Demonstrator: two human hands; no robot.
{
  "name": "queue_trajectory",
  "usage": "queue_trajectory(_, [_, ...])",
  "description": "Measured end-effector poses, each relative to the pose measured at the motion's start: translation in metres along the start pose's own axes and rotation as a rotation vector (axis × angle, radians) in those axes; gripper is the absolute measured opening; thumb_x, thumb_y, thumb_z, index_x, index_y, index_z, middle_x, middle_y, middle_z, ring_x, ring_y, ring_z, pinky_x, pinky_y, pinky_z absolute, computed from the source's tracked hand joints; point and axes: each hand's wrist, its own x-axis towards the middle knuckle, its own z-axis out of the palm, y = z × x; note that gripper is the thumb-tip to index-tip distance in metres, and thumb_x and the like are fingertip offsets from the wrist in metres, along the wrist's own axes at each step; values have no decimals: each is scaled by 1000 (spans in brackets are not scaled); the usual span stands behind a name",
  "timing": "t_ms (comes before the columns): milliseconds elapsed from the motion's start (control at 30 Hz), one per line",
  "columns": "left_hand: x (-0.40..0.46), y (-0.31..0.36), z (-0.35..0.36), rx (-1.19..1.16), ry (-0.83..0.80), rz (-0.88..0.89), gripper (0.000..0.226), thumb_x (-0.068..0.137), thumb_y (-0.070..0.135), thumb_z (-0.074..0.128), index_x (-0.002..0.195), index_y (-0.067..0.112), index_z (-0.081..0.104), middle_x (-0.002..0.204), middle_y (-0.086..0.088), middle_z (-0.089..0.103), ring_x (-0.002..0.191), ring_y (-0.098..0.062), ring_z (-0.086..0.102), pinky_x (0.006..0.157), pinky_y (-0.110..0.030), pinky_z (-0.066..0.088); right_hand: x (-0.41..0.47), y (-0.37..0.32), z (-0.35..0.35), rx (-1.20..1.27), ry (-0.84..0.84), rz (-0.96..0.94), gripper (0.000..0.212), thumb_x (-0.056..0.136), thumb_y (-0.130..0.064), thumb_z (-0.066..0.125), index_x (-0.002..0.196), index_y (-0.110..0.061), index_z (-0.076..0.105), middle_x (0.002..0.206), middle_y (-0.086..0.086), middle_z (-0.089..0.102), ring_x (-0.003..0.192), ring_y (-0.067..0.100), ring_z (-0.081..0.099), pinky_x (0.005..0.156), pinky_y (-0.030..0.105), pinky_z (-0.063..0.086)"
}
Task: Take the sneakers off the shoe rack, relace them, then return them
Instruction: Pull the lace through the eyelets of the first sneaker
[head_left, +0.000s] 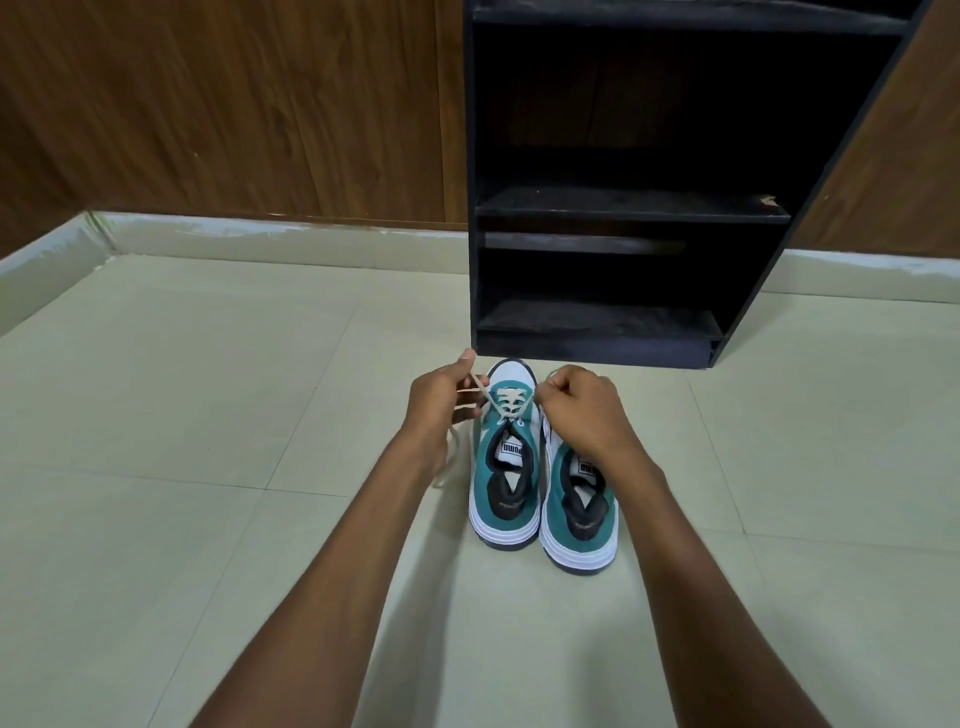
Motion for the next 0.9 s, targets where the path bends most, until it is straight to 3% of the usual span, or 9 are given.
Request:
queue_trajectory(67, [-5, -2, 5, -161, -34, -28, 37, 98, 37, 61, 72, 10, 65, 95, -10, 79, 81, -22, 71, 88, -39, 58, -1, -2, 3, 38, 30, -43, 43, 92, -25, 51, 53, -15, 37, 63, 0, 44, 76, 25, 45, 70, 35, 37])
queue_trajectory(167, [-13, -5, 10, -328, -116, -50, 47, 100, 38, 57, 60, 14, 64, 102, -14, 78, 86, -23, 74, 80, -33, 59, -2, -2, 6, 101, 7, -63, 43, 96, -24, 51, 58, -14, 35, 62, 0, 38, 64, 17, 39, 63, 33, 33])
queue_trajectory(233, [-17, -7, 11, -388, -125, -40, 41, 101, 36, 54, 69, 13, 65, 101, -14, 78, 85, -22, 75, 74, -30, 60, -2, 1, 9, 272, -58, -21, 41, 99, -33, 55, 64, -13, 45, 60, 4, 46, 59, 16, 43, 61, 33, 39])
queue_trajectory(333, [-20, -11, 11, -468, -115, -50, 33, 103, 33, 52, 83, 10, 65, 86, -9, 75, 71, -18, 72, 59, -25, 57, -2, 4, 18, 737, -104, 110, 39, 100, -41, 58, 75, -14, 72, 85, 10, 78, 84, 23, 73, 83, 41, 58])
queue_trajectory(400, [-22, -14, 11, -435, -77, -37, 32, 103, 32, 53, 83, 10, 65, 74, -6, 69, 60, -15, 63, 53, -22, 53, -4, 3, 23, 1037, -119, 180, 32, 105, -26, 52, 83, -12, 70, 100, 16, 79, 94, 30, 76, 84, 42, 62])
queue_trajectory(467, [-22, -17, 14, -290, -3, 5, 33, 102, 32, 54, 80, 10, 65, 66, -2, 64, 52, -11, 56, 47, -18, 48, -2, 0, 26, 1162, -87, 215, 21, 107, -15, 47, 96, -5, 61, 101, 20, 76, 86, 32, 76, 74, 40, 64])
queue_trajectory(600, [-23, -21, 15, -89, 47, 58, 31, 101, 30, 56, 77, 12, 65, 64, 3, 56, 51, -8, 42, 39, -11, 36, 5, 5, 31, 1051, 36, 221, 19, 104, -4, 46, 95, -5, 62, 78, 13, 68, 58, 21, 62, 61, 27, 57])
queue_trajectory(767, [-14, -31, -1, -27, 95, -4, 33, 101, 30, 57, 74, 13, 63, 60, 3, 51, 38, 0, 44, 40, -12, 35, 13, 10, 45, 684, 40, 174, 23, 98, -6, 47, 88, -12, 68, 68, 1, 62, 55, 14, 54, 62, 31, 46])
queue_trajectory(900, [-5, -28, -8, -52, 85, -24, 33, 101, 31, 57, 74, 13, 63, 55, 5, 50, 43, -5, 42, 50, -19, 34, 12, 15, 45, 569, 45, 143, 21, 93, -11, 51, 83, -17, 68, 68, -2, 61, 63, 15, 52, 66, 36, 43])
